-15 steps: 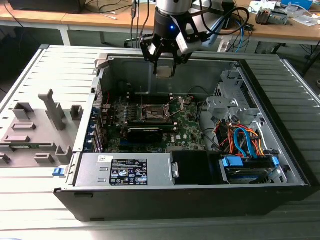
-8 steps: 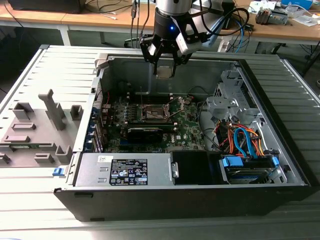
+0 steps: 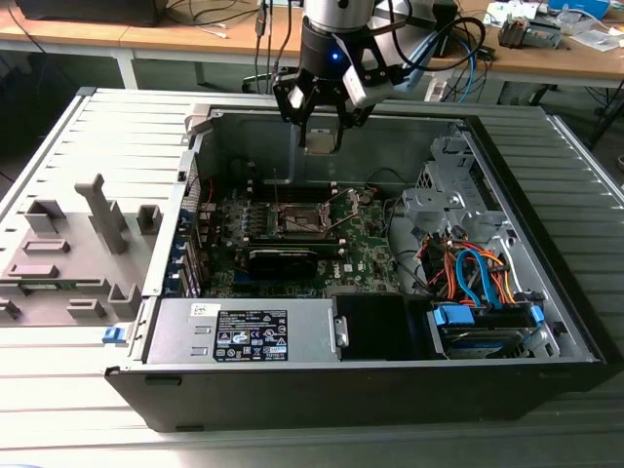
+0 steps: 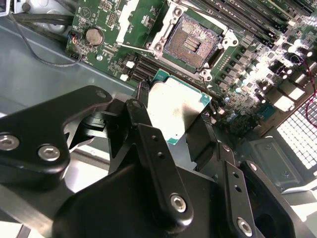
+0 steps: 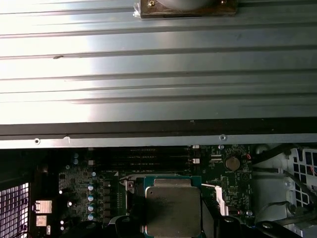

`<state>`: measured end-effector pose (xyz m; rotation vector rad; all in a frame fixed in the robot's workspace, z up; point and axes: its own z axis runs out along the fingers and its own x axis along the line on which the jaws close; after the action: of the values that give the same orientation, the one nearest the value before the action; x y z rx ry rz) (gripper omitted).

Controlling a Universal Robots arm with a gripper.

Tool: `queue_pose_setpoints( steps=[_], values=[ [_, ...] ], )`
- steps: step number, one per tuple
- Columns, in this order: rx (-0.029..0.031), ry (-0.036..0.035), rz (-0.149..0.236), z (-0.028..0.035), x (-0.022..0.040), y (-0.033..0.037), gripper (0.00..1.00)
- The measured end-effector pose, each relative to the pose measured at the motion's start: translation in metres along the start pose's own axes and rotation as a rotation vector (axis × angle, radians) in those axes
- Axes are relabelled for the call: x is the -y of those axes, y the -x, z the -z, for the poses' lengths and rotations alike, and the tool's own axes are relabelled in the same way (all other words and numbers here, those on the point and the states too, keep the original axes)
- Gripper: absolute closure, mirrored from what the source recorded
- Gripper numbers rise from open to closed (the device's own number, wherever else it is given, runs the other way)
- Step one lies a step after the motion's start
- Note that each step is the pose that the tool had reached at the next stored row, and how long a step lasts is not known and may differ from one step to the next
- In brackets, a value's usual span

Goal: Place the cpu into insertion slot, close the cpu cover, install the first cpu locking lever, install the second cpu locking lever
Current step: 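Place the cpu into insertion slot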

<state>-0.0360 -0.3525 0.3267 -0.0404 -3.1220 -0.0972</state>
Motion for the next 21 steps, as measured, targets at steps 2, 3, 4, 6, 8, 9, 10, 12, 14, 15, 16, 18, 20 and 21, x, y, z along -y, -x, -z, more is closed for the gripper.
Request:
queue_pose_setpoints(
  steps=[2, 3, 4, 6, 8, 9, 10, 12, 14, 15, 16, 18, 20, 21],
  values=[
    [0.0, -0.0008, 0.0, -0.0004, 0.0, 0.0, 0.45],
    [0.0, -0.0012, 0.0, -0.0006, 0.0, 0.0, 0.45],
    [0.0, -0.0015, 0.0, -0.0008, 0.0, 0.0, 0.45],
    [0.0001, -0.0022, 0.0, -0.0012, 0.0001, 0.0, 0.45],
    [0.0001, -0.003, 0.0, -0.0016, 0.0001, 0.0, 0.45],
    [0.0001, -0.0037, 0.0, -0.0019, 0.0001, 0.0, 0.45],
    [0.0002, -0.0041, 0.0, -0.0021, 0.0001, 0.0, 0.45],
    [0.0002, -0.0056, 0.0, -0.0026, 0.0002, 0.0, 0.45],
    [0.0002, -0.0068, 0.0, -0.0031, 0.0002, 0.0001, 0.45],
    [0.0002, -0.0078, 0.0, -0.0035, 0.0002, 0.0, 0.45],
    [0.0002, -0.0085, 0.0, -0.0038, 0.0002, 0.0001, 0.45],
    [0.0003, -0.0098, 0.0, -0.0043, 0.0003, 0.0001, 0.45],
    [0.0004, -0.0136, 0.0, -0.0051, 0.0003, 0.0001, 0.45],
    [0.0006, -0.0186, 0.0, -0.0057, 0.0004, 0.0001, 0.45]
  ],
)
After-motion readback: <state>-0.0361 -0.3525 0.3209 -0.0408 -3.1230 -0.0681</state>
